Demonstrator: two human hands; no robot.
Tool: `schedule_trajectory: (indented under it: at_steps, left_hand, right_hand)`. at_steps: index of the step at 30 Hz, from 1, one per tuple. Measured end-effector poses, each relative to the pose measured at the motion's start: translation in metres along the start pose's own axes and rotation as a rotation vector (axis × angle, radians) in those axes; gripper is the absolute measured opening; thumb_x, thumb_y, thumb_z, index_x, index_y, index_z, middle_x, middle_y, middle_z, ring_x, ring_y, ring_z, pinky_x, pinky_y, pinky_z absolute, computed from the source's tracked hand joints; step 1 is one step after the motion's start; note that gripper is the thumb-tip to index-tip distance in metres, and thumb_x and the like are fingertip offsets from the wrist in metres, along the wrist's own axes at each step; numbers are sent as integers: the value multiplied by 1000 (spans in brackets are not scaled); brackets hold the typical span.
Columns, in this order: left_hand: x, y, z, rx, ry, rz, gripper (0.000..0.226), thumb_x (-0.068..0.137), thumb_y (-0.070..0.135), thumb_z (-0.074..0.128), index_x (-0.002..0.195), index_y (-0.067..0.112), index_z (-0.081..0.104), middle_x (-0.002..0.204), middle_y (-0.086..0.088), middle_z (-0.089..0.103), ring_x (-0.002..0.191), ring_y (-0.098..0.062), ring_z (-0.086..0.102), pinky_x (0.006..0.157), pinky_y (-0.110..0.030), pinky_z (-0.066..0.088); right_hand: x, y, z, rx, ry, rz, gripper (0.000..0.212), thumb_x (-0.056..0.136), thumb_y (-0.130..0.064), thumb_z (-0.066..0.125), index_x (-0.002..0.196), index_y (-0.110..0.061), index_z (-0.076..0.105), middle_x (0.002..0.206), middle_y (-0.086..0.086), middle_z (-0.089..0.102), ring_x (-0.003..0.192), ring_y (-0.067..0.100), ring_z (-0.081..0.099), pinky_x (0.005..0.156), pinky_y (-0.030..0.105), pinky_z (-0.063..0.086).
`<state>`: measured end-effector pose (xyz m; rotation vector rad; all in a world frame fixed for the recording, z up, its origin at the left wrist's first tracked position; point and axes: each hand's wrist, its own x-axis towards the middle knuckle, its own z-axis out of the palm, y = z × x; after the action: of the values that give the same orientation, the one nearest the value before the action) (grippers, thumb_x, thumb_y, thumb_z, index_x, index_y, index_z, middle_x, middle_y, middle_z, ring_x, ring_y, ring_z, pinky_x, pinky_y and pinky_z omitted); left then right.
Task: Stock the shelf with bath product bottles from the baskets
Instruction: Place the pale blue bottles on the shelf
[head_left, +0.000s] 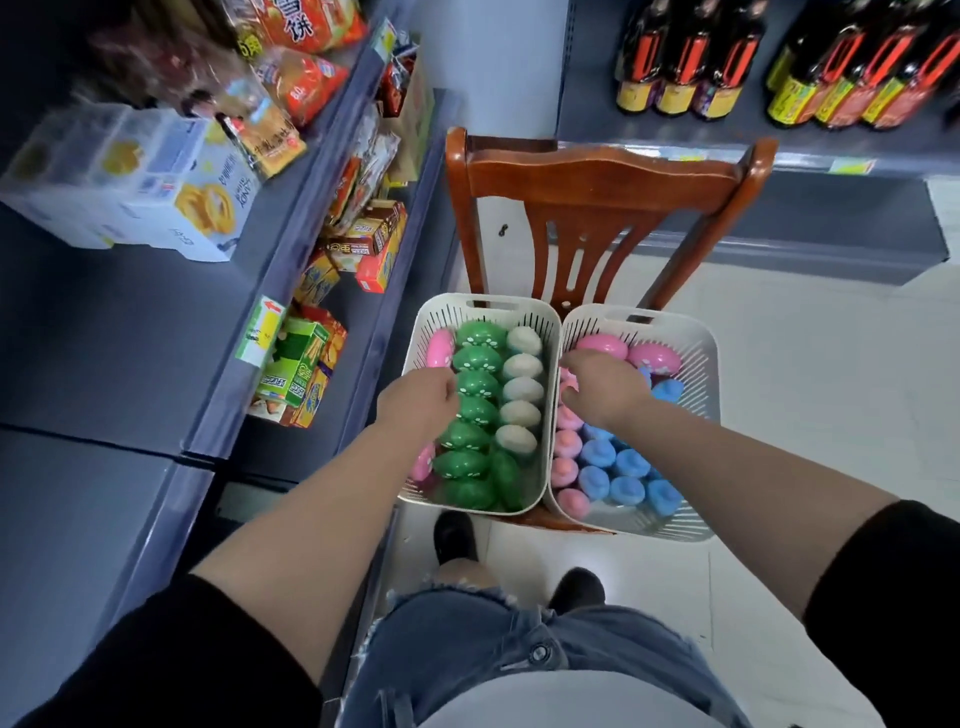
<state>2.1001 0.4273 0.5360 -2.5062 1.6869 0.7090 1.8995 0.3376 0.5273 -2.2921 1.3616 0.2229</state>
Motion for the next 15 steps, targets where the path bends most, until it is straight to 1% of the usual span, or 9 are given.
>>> schedule_trajectory:
  at_steps: [2,4,6,9,10,12,15]
  left_hand:
    - [16,-9,-5,-14,-23,31,25,92,25,44,109,22,62,110,-3,65,101,-26,59,75,-31,44]
    - [33,-19,-8,-30,-52,68,24,91,24,46,108,21,63,109,-3,66,101,-26,60,77,-33,47]
    - [51,-29,-9,-47,-87,103,23,90,22,48,107,19,63,106,-5,67,99,-28,61,79,-35,50]
    - [78,-36,-7,-77,-148,128,22,91,19,49,106,17,64,106,-7,66,100,-30,60,80,-36,49]
    - [87,-36,-3,-106,-167,118,24,91,19,48,109,17,64,109,-7,65,102,-30,59,82,-36,48]
    - [108,-34,7,-194,-208,81,29,92,18,50,119,17,62,117,-6,63,106,-28,58,90,-34,47]
    - [138,-26,30,-302,-254,63,34,89,14,54,123,13,58,122,-8,60,111,-25,56,99,-35,43]
  right_hand:
    - [12,-12,4,21,-4,36,33,88,-21,51,119,-9,54,120,10,57,110,30,54,78,32,42]
    - [27,-22,8,45,-8,67,31,87,-20,51,115,-8,54,117,12,59,107,30,55,76,31,41]
    - [44,-28,15,68,-2,121,30,85,-19,51,114,-9,54,114,13,60,105,30,56,74,31,41]
    - [68,-33,25,137,12,214,30,85,-19,51,114,-10,55,111,13,62,104,32,57,72,30,38]
    - [76,-33,29,161,19,244,29,86,-19,52,112,-9,56,110,14,62,103,32,57,73,31,38]
    - [93,-31,38,206,35,287,29,86,-20,53,111,-6,58,111,15,63,105,33,56,78,33,40]
    - [120,-22,55,263,23,344,35,86,-20,56,117,-5,57,115,17,62,108,33,55,84,33,41]
